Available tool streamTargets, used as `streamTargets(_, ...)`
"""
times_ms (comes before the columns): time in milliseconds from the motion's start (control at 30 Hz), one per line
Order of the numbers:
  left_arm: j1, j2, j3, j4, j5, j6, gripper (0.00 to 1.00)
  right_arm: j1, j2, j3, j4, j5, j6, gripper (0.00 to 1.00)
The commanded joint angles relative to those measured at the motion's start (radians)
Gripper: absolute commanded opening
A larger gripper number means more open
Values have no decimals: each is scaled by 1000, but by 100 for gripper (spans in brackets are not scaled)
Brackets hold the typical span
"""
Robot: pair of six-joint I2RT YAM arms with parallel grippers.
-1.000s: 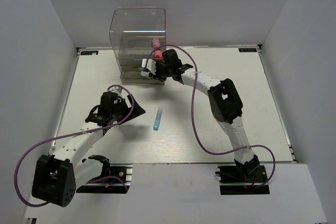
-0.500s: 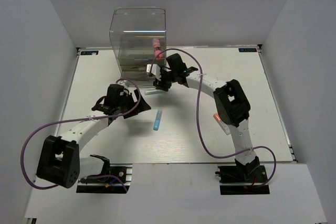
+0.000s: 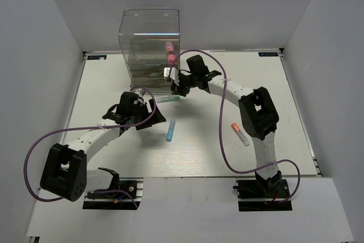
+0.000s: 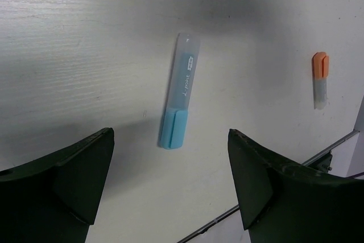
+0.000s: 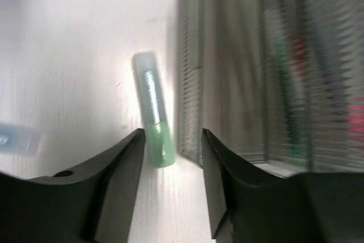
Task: Sort the stationery into containers
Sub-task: Grab a piece of stationery with the right arm
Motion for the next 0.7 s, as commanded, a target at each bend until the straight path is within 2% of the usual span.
streamTargets(0, -5, -21, -3, -3, -13, 1, 90, -5, -42, -40, -79, -100, -126, 48)
streamTargets(167, -5, -88, -44, 0, -32, -19, 90, -2, 1, -6, -188, -126, -290, 41)
streamTargets(300, -5, -123, -78, 0, -51, -39, 90, 0, 59, 43, -203, -93, -306, 41)
streamTargets(467, -5, -154, -99, -9, -61, -59, 90, 3, 150, 172, -246, -51, -320, 48)
streamTargets(667, -5, -185, -118, -29, -70, -68, 90, 3, 200, 198, -262, -11, -346, 52)
